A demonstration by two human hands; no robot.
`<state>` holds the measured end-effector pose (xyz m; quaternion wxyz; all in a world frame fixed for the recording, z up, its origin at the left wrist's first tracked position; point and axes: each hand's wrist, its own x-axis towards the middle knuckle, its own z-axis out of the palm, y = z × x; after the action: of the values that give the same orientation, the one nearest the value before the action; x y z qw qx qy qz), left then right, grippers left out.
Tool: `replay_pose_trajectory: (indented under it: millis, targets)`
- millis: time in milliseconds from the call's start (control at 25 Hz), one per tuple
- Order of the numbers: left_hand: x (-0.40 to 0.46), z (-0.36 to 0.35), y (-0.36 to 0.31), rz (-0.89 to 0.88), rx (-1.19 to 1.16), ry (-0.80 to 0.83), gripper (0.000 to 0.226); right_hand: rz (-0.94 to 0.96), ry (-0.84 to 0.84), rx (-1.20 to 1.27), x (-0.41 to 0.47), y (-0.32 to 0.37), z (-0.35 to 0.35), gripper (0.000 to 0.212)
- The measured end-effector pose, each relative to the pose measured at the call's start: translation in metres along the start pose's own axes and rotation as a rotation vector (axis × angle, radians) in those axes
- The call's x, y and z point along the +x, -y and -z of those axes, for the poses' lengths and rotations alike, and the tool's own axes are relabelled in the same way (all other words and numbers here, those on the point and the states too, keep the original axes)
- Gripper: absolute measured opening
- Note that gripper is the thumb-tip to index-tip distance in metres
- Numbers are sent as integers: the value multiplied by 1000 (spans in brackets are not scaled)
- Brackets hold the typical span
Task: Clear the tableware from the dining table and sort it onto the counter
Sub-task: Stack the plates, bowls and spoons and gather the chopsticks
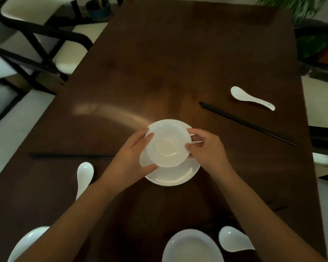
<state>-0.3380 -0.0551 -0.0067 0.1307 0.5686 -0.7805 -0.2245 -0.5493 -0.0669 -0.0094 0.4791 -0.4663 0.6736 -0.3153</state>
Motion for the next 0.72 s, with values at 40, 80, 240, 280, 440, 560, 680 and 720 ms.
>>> replay_pose_trajectory:
  millis: [40, 80, 240, 280, 440, 560, 680, 720]
  targets:
    - [-3, -3, 3, 0, -4, -1, 83, -2, -7, -26, -1, -1, -2, 39]
    - [-5, -5, 5, -2, -12, -8, 82, 0, -17, -45, -2, -2, -4, 39]
    - [-8, -14, 3, -6, -55, -29, 81, 23, -51, -95, -6, -5, 0, 38]
    - [-8, -16, 3, -10, -59, -31, 81, 31, -50, -112, -7, -6, 2, 38]
    - [-12, -14, -1, -29, -46, 49, 83, 16, -61, -165, -13, -6, 6, 40]
    - [-23, -2, -12, -26, -37, 25, 76, 89, -124, -269, -34, -4, 19, 37]
    - [-45, 13, -29, -70, 16, -24, 65, 276, -199, -443, -80, -10, 35, 32]
    - [-53, 16, -34, -113, 47, -41, 61, 367, -227, -518, -97, -15, 38, 31]
